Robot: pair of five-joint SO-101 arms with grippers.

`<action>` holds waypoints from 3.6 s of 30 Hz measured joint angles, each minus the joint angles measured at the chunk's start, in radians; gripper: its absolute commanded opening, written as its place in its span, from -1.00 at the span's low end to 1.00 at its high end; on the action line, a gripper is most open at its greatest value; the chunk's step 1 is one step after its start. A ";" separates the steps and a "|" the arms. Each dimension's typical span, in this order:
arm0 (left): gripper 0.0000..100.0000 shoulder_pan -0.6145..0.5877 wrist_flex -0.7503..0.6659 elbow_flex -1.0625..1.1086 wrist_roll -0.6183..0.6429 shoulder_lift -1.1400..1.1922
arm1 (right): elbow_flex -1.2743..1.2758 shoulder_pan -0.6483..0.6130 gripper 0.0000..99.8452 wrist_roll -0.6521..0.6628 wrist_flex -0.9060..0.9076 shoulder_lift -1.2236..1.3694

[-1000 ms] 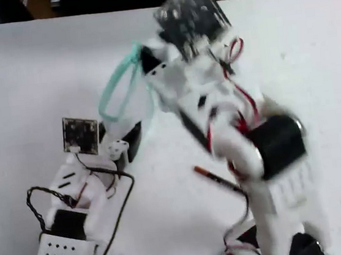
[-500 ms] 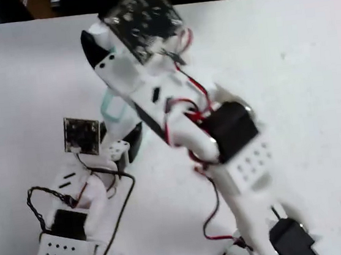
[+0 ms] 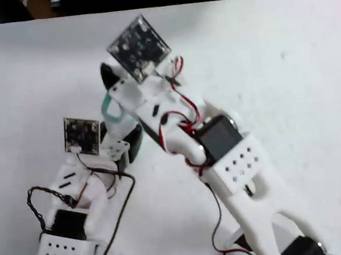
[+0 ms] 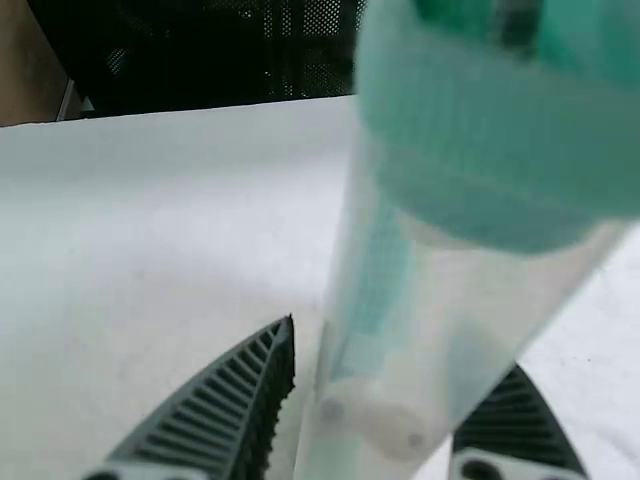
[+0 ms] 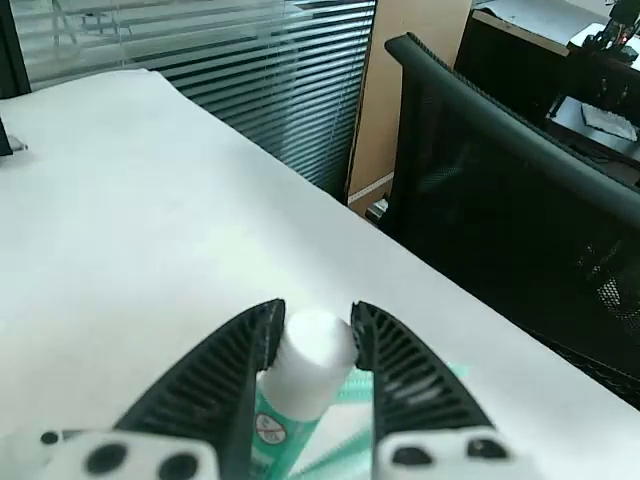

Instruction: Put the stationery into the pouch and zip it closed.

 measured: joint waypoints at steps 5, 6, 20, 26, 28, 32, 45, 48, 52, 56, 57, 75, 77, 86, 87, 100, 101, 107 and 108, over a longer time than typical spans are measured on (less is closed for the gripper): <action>-0.50 0.000 0.000 0.000 0.000 0.000 | 0.006 -0.011 -0.40 0.000 0.132 -0.068; -0.50 0.000 0.000 0.000 0.000 0.000 | 0.005 -0.032 -0.40 0.000 0.166 -0.081; -0.50 -0.003 0.000 0.000 0.000 0.000 | -0.193 0.198 -0.52 0.000 0.496 -0.160; -0.50 -0.026 -0.002 0.000 0.009 0.000 | 0.005 0.443 -0.68 0.169 0.571 -0.066; -0.50 -0.049 -0.009 0.000 0.029 0.000 | 0.123 0.457 -0.69 0.278 0.571 -0.038; -0.50 -0.061 -0.012 0.000 0.037 0.000 | 0.387 0.433 -0.69 0.440 0.488 0.014; -0.50 -0.061 -0.012 0.000 0.037 0.000 | 0.626 0.359 -0.69 0.582 0.296 0.295; -0.50 -0.061 -0.012 0.000 0.037 0.000 | 0.628 0.347 -0.69 0.557 0.293 0.293; -0.50 -0.064 -0.012 0.000 0.037 0.000 | 0.687 0.299 -0.70 0.551 0.282 0.293; -0.50 -0.068 -0.012 0.000 0.037 0.000 | 0.763 0.273 -0.72 0.551 0.190 0.284; -0.50 -0.068 -0.012 0.000 0.037 0.000 | 0.763 0.273 -0.78 0.551 0.186 0.287; -0.50 -0.068 -0.012 0.000 0.037 0.000 | 0.353 0.488 -0.96 0.531 0.525 -0.018; -0.50 -0.068 -0.012 0.000 0.037 0.000 | 0.219 0.489 -0.96 0.486 0.565 -0.112; -0.50 -0.068 -0.012 0.000 0.020 0.000 | -0.414 0.242 -0.96 0.150 0.545 -0.167; -0.50 -0.068 -0.012 0.000 0.015 0.000 | -0.454 0.196 -0.96 0.114 0.514 -0.158; -0.50 -0.068 -0.012 0.000 0.009 0.000 | -0.525 -0.041 -0.96 -0.091 0.112 0.086; -0.50 -0.068 -0.012 0.000 0.009 0.000 | -0.525 -0.041 -0.96 -0.109 0.107 0.106; -0.50 -0.068 -0.012 0.000 0.009 0.000 | -0.525 -0.043 -0.96 -0.133 0.077 0.176; -0.50 -0.068 -0.012 0.000 0.009 0.000 | -0.525 -0.041 -0.96 -0.133 0.077 0.187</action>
